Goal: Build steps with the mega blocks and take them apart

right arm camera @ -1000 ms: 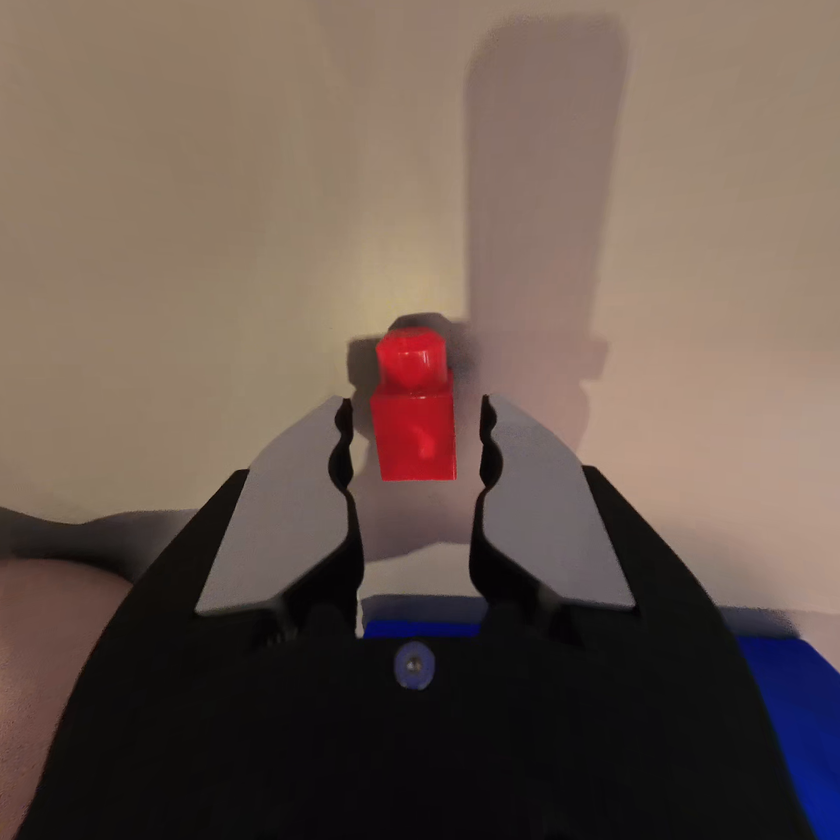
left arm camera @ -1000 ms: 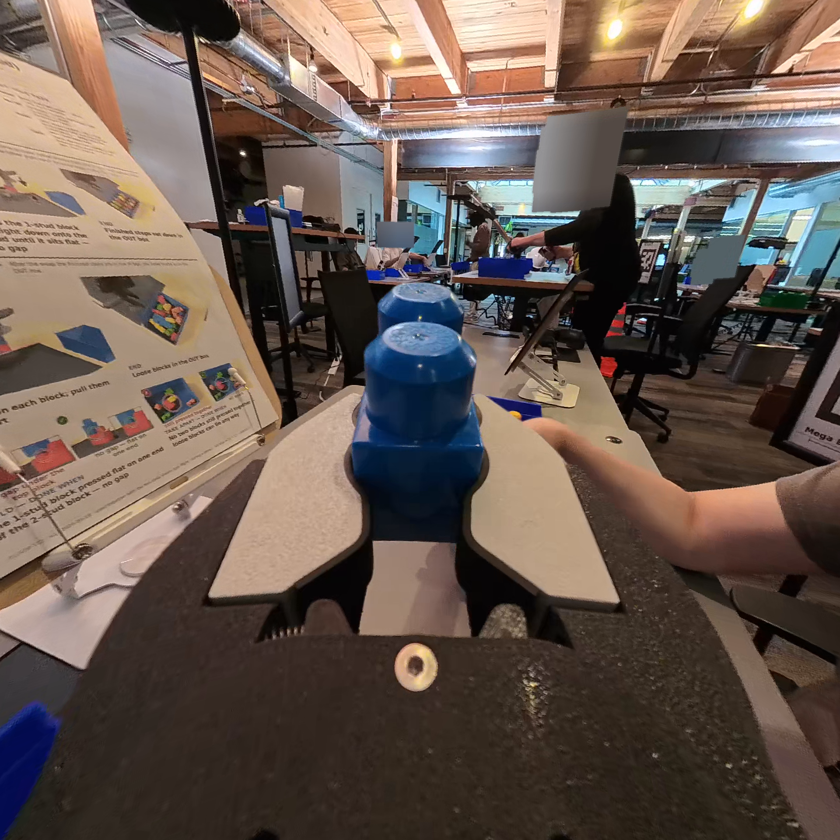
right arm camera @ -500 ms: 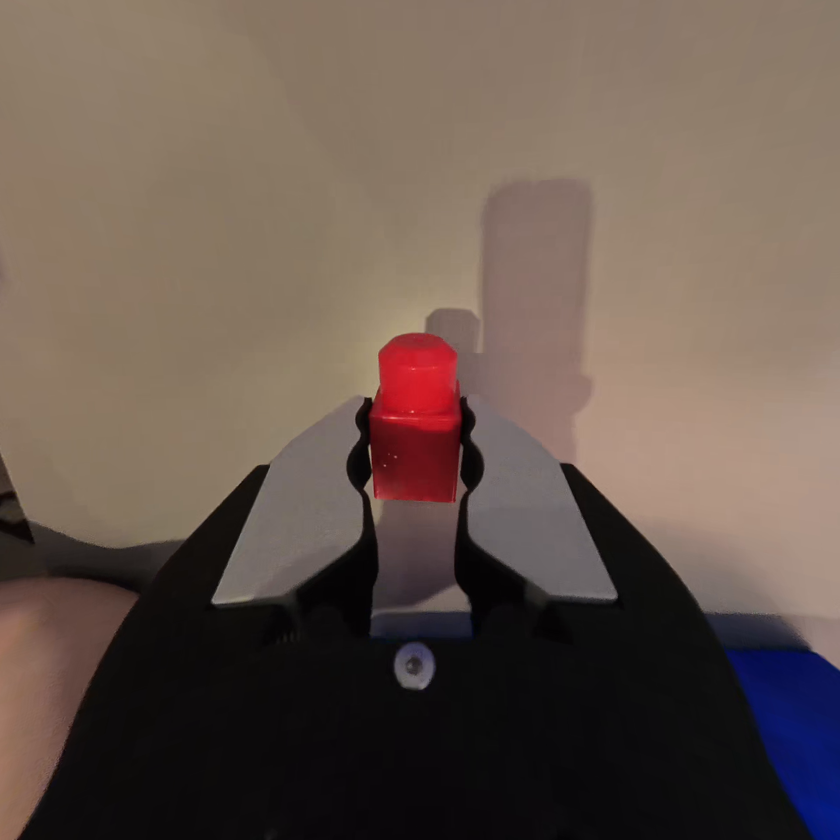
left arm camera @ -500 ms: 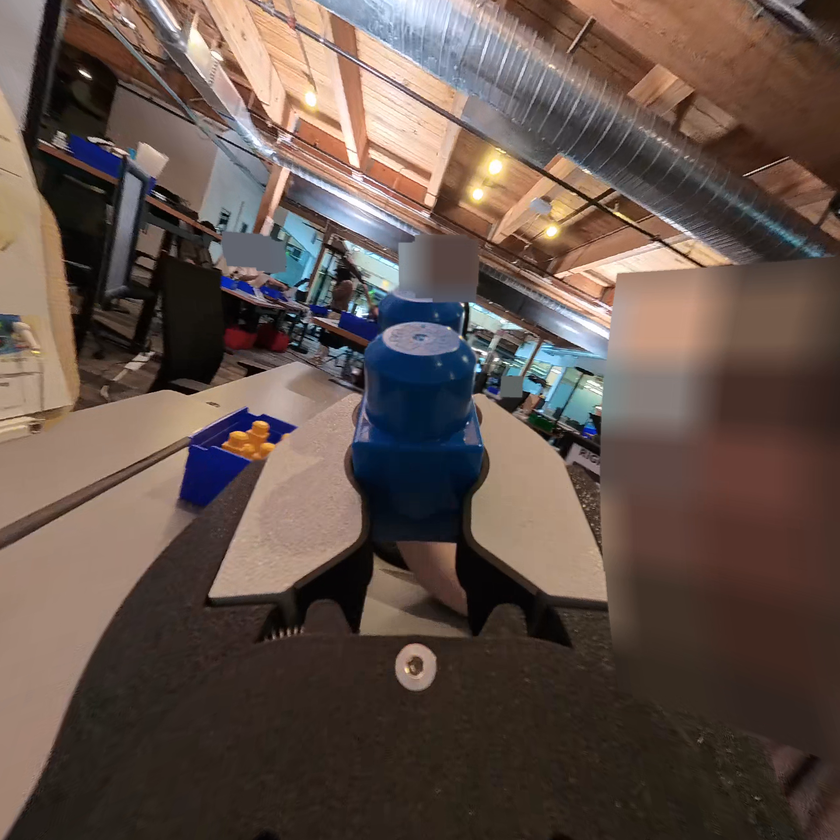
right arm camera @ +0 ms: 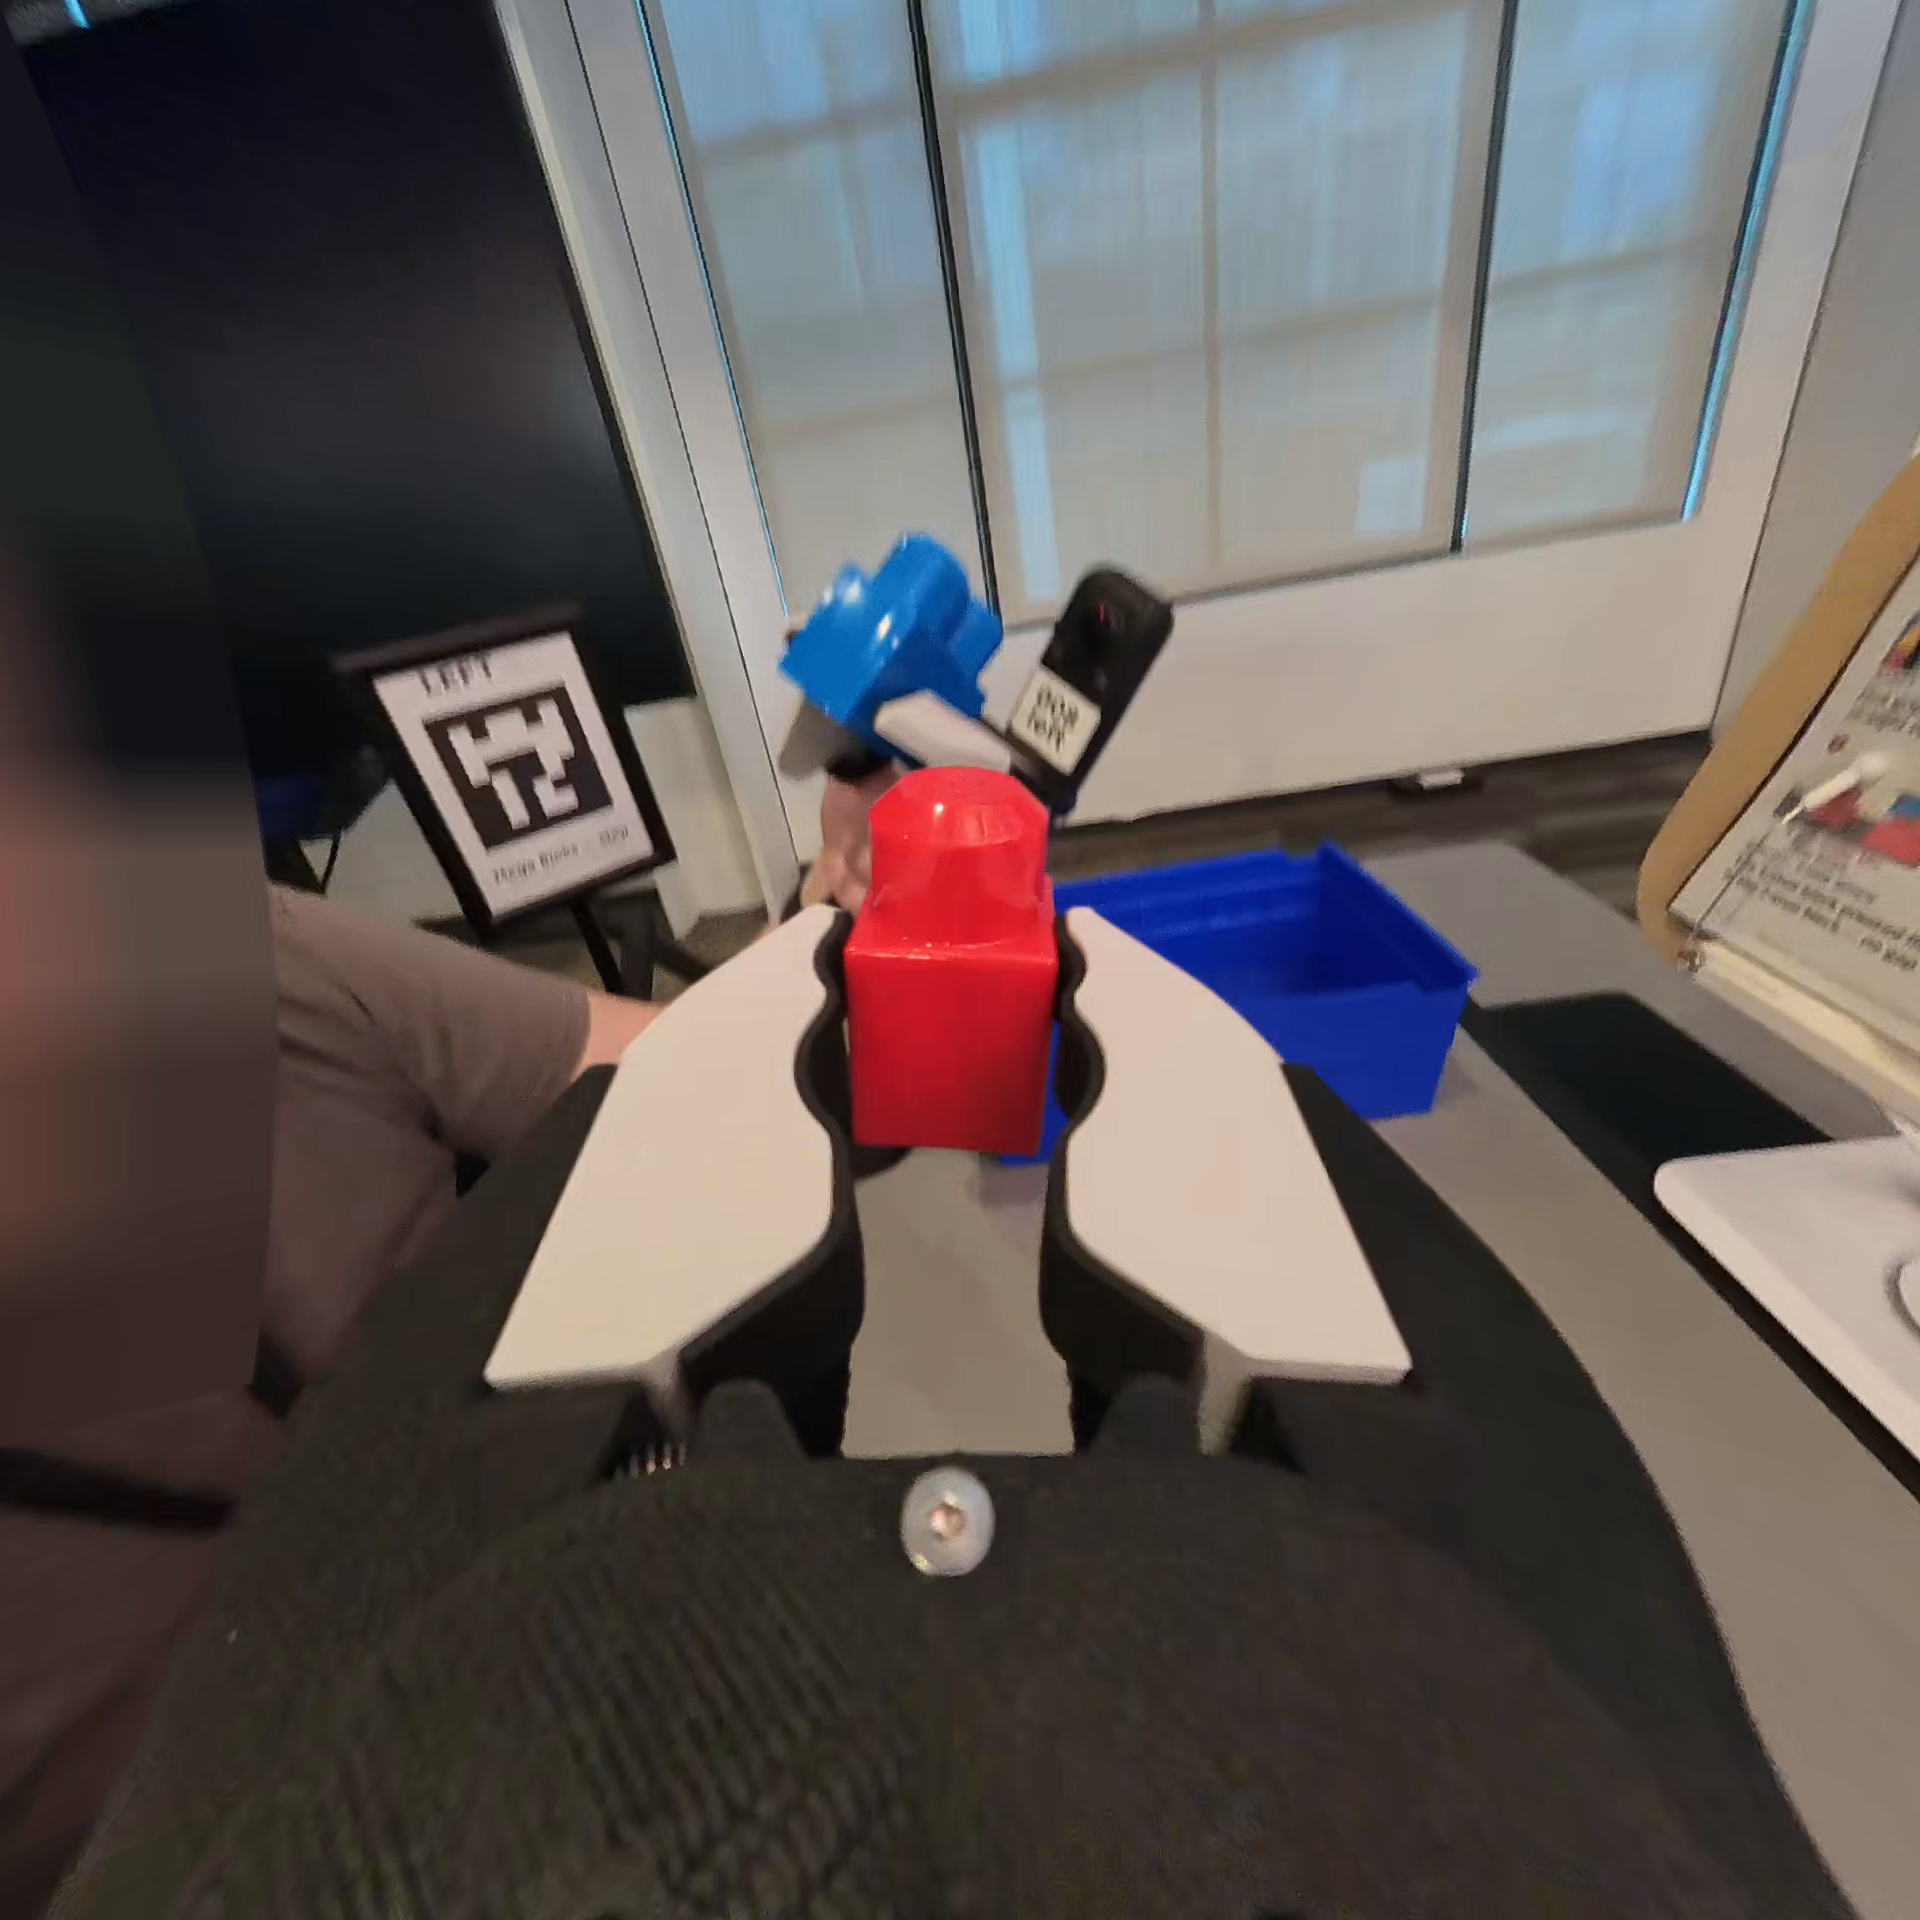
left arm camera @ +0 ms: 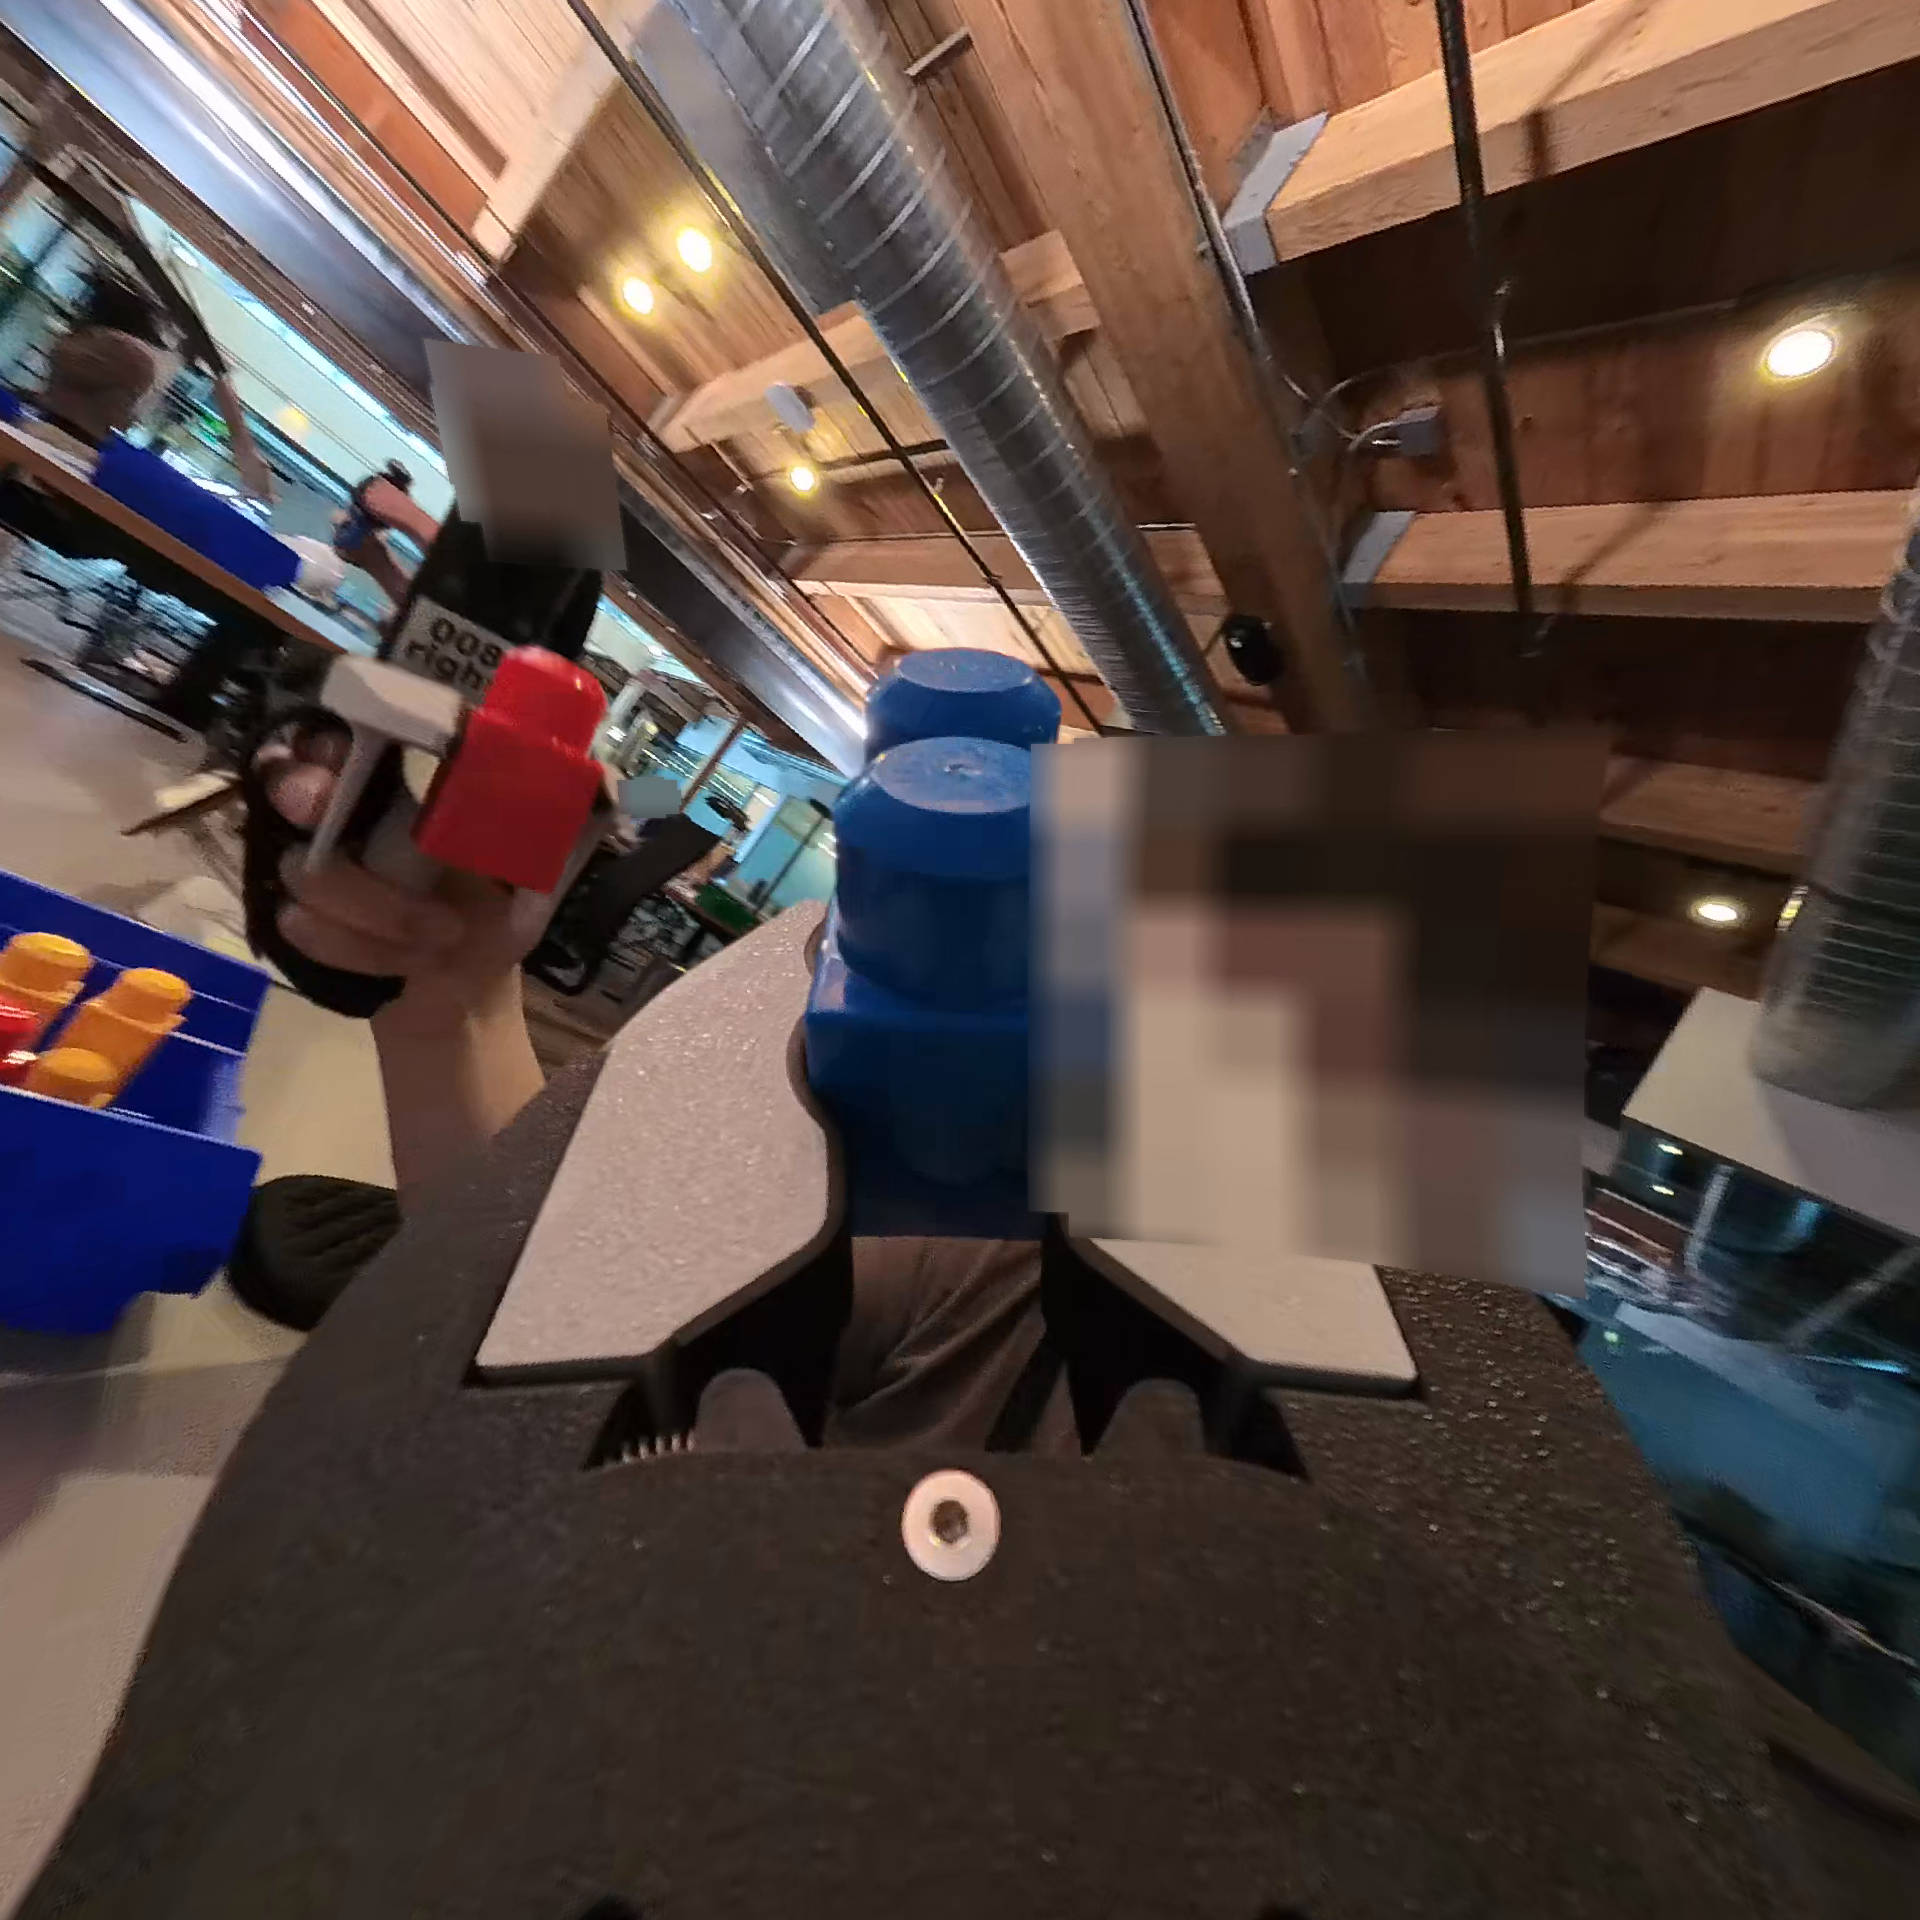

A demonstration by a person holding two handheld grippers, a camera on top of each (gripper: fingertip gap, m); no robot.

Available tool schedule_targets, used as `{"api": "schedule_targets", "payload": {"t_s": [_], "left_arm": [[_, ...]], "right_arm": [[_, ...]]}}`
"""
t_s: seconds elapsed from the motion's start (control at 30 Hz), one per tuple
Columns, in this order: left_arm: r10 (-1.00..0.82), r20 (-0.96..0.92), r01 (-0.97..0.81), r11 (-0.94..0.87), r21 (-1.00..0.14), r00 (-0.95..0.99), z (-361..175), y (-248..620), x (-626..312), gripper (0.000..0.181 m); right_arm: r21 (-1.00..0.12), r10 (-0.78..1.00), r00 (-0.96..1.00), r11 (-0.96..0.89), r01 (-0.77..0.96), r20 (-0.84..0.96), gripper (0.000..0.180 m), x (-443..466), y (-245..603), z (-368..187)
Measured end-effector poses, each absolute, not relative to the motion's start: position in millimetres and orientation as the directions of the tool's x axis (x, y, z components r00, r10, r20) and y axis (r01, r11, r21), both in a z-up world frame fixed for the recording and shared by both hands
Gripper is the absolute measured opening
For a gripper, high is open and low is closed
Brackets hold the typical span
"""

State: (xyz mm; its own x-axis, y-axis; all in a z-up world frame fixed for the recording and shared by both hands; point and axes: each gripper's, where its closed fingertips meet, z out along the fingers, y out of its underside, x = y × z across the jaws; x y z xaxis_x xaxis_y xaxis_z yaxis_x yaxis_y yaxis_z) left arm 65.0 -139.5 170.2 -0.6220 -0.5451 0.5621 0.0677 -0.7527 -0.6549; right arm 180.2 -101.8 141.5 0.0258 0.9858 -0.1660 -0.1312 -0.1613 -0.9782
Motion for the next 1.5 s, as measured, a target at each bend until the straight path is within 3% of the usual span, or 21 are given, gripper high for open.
{"api": "schedule_targets", "payload": {"t_s": [0.1, 0.23, 0.47, 0.6, 0.73, 1.0, 1.33, 1.5], "left_arm": [[-0.514, 0.573, 0.023, -0.757, -0.653, -0.639, 165, -148, 77, 0.041], [-0.603, 0.551, -0.001, -0.674, -0.738, -0.577, 152, -155, 92, 0.041], [-0.941, 0.285, -0.066, -0.277, -0.958, -0.180, 108, -140, 124, 0.041], [-0.992, 0.126, -0.151, -0.125, -0.981, -0.002, 90, -128, 135, 0.041], [-0.994, 0.036, -0.229, -0.058, -0.972, 0.099, 76, -120, 142, 0.041], [-0.992, 0.104, -0.196, -0.115, -0.974, 0.069, 77, -123, 145, 0.041], [-0.945, 0.310, -0.142, -0.295, -0.945, -0.104, 79, -135, 147, 0.041], [-0.941, 0.321, -0.116, -0.309, -0.944, -0.107, 81, -131, 145, 0.041]], "right_arm": [[-0.964, 0.983, 0.016, -0.176, -0.197, -0.183, 0.037, 186, -108, 158], [-0.960, 0.988, -0.012, -0.155, -0.234, -0.156, 0.037, 184, -123, 172], [-0.906, 0.987, -0.005, -0.152, -0.394, -0.163, 0.037, 188, -135, 202], [-0.884, 0.978, 0.033, -0.170, -0.436, -0.204, 0.037, 181, -126, 202], [-0.920, 0.974, 0.062, -0.182, -0.347, -0.217, 0.037, 153, -114, 179], [-0.967, 0.980, 0.055, -0.177, -0.182, -0.189, 0.037, 121, -110, 147], [-0.980, 0.985, 0.029, -0.164, -0.113, -0.168, 0.037, 116, -113, 137], [-0.970, 0.979, 0.011, -0.199, -0.141, -0.203, 0.037, 114, -111, 136]]}}
